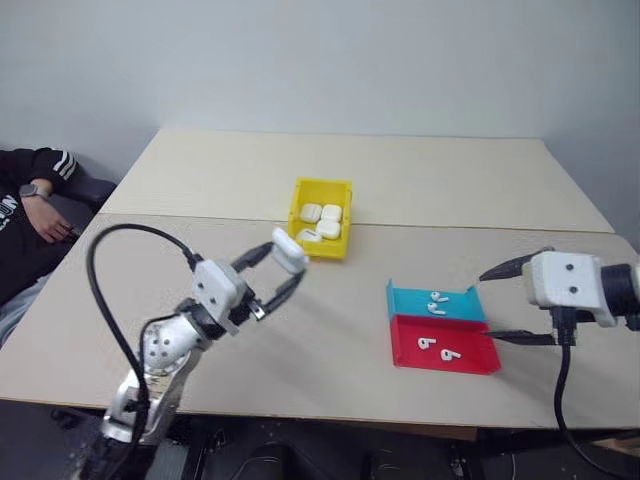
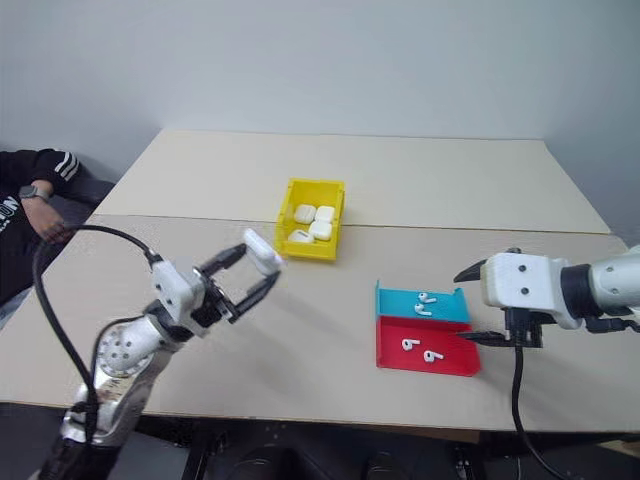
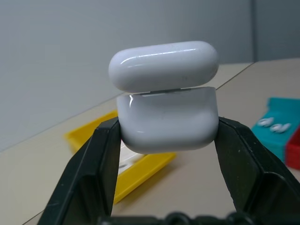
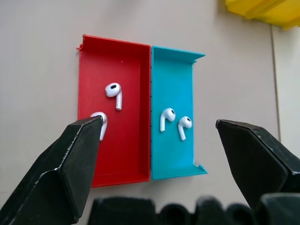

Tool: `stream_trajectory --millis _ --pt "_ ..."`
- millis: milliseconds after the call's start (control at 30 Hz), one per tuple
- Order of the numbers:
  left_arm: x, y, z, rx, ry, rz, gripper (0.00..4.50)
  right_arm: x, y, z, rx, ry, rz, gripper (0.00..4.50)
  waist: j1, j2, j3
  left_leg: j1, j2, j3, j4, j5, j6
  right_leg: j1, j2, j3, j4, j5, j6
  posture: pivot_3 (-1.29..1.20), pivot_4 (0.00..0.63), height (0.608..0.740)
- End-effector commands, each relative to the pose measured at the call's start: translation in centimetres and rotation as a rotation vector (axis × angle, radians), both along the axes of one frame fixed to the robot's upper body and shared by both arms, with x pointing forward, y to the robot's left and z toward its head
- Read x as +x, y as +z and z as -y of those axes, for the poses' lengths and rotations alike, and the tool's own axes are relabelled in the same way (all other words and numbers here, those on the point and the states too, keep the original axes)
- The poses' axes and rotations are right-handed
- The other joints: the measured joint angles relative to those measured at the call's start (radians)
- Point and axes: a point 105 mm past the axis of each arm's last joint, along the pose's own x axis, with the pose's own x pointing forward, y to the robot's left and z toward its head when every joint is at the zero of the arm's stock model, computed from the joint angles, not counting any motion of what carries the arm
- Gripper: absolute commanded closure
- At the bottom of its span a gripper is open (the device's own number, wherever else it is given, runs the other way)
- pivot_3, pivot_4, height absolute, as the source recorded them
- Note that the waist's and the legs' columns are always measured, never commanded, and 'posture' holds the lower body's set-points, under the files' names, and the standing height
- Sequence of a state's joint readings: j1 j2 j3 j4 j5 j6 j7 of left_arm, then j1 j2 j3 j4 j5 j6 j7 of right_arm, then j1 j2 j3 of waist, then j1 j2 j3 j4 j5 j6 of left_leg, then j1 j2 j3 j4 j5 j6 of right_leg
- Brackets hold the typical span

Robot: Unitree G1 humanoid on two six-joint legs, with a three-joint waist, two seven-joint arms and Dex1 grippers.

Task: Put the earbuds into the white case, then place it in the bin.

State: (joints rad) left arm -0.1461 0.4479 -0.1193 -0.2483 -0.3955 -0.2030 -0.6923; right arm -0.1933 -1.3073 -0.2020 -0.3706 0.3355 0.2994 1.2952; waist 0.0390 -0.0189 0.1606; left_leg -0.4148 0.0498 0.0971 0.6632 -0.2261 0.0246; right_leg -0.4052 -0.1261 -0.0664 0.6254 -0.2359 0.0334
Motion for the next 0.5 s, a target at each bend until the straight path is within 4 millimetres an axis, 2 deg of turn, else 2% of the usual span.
stream_trajectory --millis 33,200,400,500 --pt "-1.4 0.1 0.9 -0.045 -0.186 0.104 1.76 -0.9 0.2 -1.6 -0.040 0.063 -0.015 0.00 0.000 0.000 0.000 0.000 0.000 0.001 0.000 0.000 0.000 0.000 0.000 -0.001 0.000 0.000 0.000 0.00 0.150 0.740" --pt "-1.8 -0.3 1.3 -0.248 -0.333 0.103 1.76 -1.1 -0.9 -2.5 -0.098 0.086 -0.047 0.00 -0.002 0.000 0.000 0.000 0.001 0.002 0.003 0.000 0.000 0.001 0.000 -0.002 0.002 0.000 0.001 0.00 0.150 0.740" --pt "-2.6 -1.5 1.4 -0.198 -0.437 0.056 1.76 -1.0 -2.0 -3.5 -0.148 0.044 -0.089 0.00 -0.012 0.001 -0.001 0.000 0.002 -0.003 0.004 0.000 0.000 0.001 0.002 -0.002 0.003 0.000 0.001 0.00 0.150 0.740" --pt "-3.7 -1.6 0.6 -0.233 -0.539 0.078 1.76 -1.3 -2.9 -4.0 -0.165 0.049 -0.129 0.00 -0.018 0.001 -0.001 0.000 0.002 -0.004 0.004 0.000 0.000 0.001 0.002 -0.002 0.003 0.000 0.001 0.00 0.150 0.740"
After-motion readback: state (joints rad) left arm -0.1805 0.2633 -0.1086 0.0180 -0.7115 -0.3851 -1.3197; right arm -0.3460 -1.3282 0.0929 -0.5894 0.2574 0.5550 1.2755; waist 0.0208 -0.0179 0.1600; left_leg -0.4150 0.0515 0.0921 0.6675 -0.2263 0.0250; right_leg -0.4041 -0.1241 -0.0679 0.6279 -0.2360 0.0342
